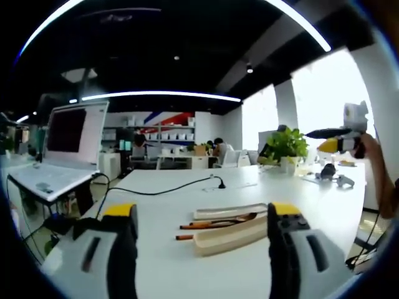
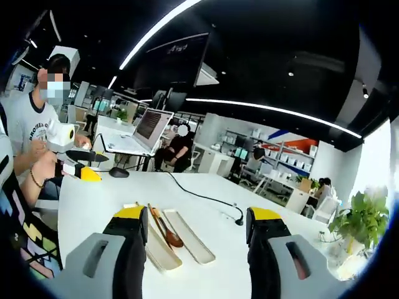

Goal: Arrange the utensils inside the cutlery case until each visible utensil rests in its matching compartment.

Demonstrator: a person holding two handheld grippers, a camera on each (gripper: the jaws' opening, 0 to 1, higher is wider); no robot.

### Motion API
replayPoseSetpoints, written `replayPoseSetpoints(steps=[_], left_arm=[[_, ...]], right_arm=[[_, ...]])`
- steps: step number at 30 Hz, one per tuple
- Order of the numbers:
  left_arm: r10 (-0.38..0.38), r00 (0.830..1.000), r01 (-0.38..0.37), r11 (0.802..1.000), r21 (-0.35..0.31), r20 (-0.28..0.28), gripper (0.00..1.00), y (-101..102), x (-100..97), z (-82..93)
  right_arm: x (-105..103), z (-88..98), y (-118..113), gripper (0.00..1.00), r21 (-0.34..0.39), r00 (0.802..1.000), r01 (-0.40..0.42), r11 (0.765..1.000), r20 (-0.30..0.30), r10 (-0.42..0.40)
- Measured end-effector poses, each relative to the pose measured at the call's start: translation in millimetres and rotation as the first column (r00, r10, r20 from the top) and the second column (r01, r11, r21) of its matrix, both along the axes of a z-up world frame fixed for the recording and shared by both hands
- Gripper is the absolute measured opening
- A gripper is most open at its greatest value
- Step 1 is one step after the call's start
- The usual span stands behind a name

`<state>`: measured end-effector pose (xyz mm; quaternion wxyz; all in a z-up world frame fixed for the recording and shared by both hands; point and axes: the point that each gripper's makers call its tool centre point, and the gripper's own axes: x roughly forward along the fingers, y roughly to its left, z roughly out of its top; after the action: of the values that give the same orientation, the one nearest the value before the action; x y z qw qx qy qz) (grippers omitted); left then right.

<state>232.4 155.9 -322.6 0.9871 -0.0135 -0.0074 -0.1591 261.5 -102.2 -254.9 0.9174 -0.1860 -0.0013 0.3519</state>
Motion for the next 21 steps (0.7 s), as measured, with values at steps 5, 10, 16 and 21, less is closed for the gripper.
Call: replayPoseSetpoints(steps=[5, 10, 16, 21], left_arm=[[-0.054, 0.999, 0.054, 0.989, 0.137, -0.005, 0.81, -1, 9.1, 11.0], [-0.124, 0.992, 0.122, 0.933, 0.339, -0.015, 0.69, -9, 24.7, 14.7], [-0.195, 0.969, 0.247, 0.816, 0.522, -0.153, 0.59, -19, 41.2, -5.5], [-0.204, 0.945, 0.326, 0.671, 0.666, -0.257, 0.53, -22, 55.7, -23.9]], right_arm=[[7, -14.3, 13, 0.65, -0.057, 0.999, -0.043, 0.997, -0.034, 0.042], [16, -24.2, 23, 0.59, -0.101, 0.994, -0.092, 0.991, -0.075, 0.084], [22, -32.5, 41, 0.55, -0.129, 0.987, -0.132, 0.983, -0.111, 0.118], [30, -42.2, 61, 0.54, -0.141, 0.978, -0.163, 0.976, -0.156, 0.141]])
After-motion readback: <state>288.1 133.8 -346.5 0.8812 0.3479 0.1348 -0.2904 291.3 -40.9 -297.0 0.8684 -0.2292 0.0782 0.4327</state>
